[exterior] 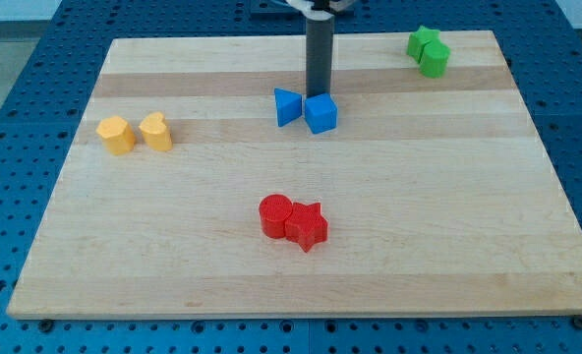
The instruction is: Place the triangle to the right of the yellow heart
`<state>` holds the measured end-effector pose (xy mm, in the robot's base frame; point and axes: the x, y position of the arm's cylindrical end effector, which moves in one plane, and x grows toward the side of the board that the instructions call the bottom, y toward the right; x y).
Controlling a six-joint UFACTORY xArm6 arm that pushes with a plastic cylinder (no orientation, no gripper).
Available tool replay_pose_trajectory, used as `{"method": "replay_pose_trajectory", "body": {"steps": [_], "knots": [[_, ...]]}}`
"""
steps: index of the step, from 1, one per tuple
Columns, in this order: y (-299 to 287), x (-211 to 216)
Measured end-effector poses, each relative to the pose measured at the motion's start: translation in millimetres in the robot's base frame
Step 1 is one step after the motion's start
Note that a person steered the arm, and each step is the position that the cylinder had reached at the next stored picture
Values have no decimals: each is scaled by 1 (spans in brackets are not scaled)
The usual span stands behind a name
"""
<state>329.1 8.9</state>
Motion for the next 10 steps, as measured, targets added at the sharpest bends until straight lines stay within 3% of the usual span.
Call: {"method": "replay_pose_trajectory", "body": {"steps": [2,4,6,8,10], "knots": [[-64,27],[-5,16],[-15,57],[-104,57],[-73,28]]}}
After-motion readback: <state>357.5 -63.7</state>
